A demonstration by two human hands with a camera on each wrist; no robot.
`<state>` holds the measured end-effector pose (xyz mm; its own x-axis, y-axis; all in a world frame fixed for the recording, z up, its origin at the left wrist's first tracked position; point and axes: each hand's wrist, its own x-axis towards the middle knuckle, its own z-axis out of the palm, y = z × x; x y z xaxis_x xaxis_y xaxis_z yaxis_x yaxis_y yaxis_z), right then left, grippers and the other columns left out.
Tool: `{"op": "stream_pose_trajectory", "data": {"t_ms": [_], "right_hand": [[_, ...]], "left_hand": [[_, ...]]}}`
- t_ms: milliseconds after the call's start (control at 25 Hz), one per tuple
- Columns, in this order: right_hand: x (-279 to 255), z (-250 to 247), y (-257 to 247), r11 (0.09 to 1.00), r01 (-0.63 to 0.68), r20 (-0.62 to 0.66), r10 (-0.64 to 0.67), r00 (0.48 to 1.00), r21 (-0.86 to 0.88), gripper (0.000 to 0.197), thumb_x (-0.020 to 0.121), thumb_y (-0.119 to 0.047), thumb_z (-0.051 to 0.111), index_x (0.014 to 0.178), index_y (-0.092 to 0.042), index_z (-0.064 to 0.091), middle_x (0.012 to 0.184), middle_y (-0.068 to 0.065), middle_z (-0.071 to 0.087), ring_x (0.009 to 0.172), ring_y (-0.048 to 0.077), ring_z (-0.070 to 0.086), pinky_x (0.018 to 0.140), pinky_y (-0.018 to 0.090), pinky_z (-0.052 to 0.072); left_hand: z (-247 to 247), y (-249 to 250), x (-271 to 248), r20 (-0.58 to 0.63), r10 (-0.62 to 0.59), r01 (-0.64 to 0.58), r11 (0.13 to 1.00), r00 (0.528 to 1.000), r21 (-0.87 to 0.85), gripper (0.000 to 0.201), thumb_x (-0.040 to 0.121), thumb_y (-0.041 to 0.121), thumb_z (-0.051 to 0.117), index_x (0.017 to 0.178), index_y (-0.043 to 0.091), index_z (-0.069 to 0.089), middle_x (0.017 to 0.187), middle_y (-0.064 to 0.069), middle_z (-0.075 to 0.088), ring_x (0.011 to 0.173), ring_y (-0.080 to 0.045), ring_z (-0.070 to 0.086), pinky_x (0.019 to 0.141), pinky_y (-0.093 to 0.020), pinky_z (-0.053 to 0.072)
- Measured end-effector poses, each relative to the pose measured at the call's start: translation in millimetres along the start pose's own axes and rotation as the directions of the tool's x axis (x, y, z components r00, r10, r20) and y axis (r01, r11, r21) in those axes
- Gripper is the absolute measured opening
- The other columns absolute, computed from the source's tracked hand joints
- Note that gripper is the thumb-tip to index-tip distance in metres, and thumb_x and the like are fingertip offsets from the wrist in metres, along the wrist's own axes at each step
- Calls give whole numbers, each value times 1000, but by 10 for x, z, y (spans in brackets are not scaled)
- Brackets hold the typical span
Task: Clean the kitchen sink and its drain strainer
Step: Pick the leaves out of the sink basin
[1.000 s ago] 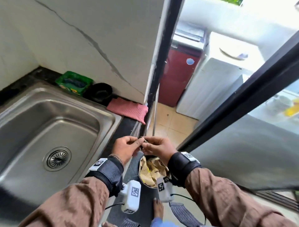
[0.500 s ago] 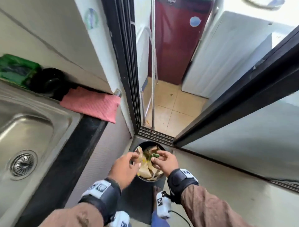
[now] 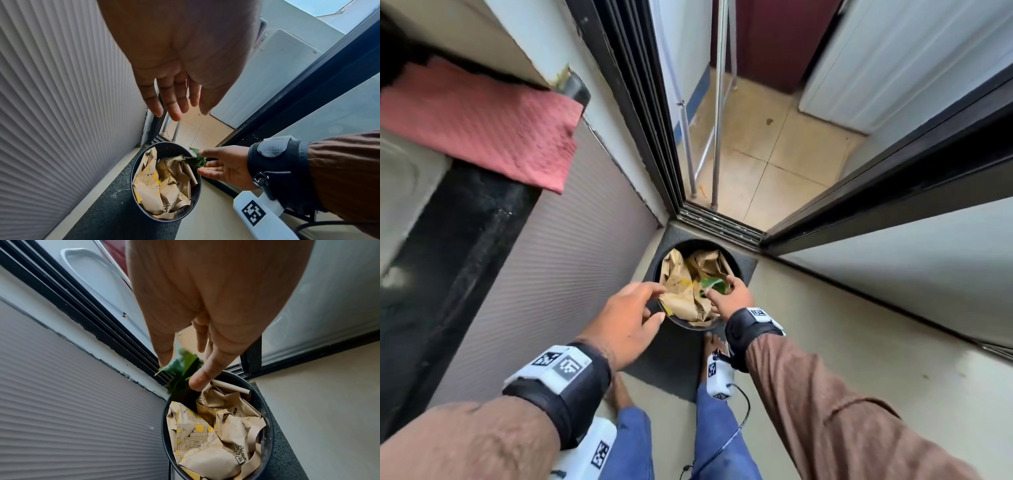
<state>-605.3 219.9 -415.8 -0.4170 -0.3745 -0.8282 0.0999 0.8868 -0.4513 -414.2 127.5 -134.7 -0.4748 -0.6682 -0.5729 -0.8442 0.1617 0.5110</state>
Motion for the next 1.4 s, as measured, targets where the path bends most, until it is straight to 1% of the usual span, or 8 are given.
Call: {"op": "stream_pose_trajectory", "data": {"t_ms": [120,400,520,680,840,960,1200,1400], "right_hand": [[143,92,159,999,-38,22,38,999,4,104,46,-64,70,142,-35,39,109,3,70,100,27,70,91,48,56],[-703,-209,-462,993,22,75,-14,997,-113,84,57,-51,66,137,-29,53,112,-5,62,100,26,69,91,44,57],[-1018,-372,-740,979,104,83,-90,992,-174,67,76,-35,70,140,-25,51,120,-2,64,99,21,67,94,32,53],[-1291,-547,-955,948,184,89,-166,982,-262,62,86,-26,68,144,-20,47,123,4,67,93,14,62,79,15,39],[-1561,-648,-1048,894,277,118,-252,961,-351,65,84,-31,70,144,-20,47,135,2,61,123,19,58,101,22,39],[-1821,-721,-1112,844,334,116,-316,942,-419,65,80,-35,71,141,-22,51,137,1,60,125,20,57,106,26,41],[-2492,-896,-1484,729,466,104,-484,869,-502,75,82,-36,69,149,-21,39,147,2,50,135,20,46,110,25,33],[-3245,-888,-2051,571,626,66,-708,703,-531,87,81,-43,70,154,-21,27,158,0,32,143,18,33,118,25,24]], "left_hand": [[49,-4,16,18,-23,23,1000,1000,5,37,91,29,61,126,35,54,114,14,55,89,1,57,92,-25,47],[12,116,-96,19,-19,19,1000,1000,16,38,92,30,60,129,34,52,116,16,54,90,4,54,89,-19,43],[-61,201,-150,4,-9,8,999,1000,35,38,92,30,60,130,32,52,114,13,54,90,1,54,88,-19,43],[-161,349,-229,-44,35,-33,998,998,48,39,91,29,61,129,28,53,114,9,55,96,-7,55,96,-29,46],[-305,481,-382,-67,81,-76,995,994,66,40,91,29,60,130,28,52,120,8,54,109,-12,54,102,-30,43],[-478,561,-502,-93,112,-104,990,989,92,39,91,28,60,129,29,52,119,7,55,109,-14,55,100,-30,43],[-997,783,-810,-199,233,-211,969,952,129,42,93,29,60,134,25,51,125,6,54,114,-9,53,102,-24,42],[-1530,624,-1066,-366,325,-260,941,872,217,45,86,43,56,129,30,51,128,9,54,122,-14,51,105,-36,43]]}}
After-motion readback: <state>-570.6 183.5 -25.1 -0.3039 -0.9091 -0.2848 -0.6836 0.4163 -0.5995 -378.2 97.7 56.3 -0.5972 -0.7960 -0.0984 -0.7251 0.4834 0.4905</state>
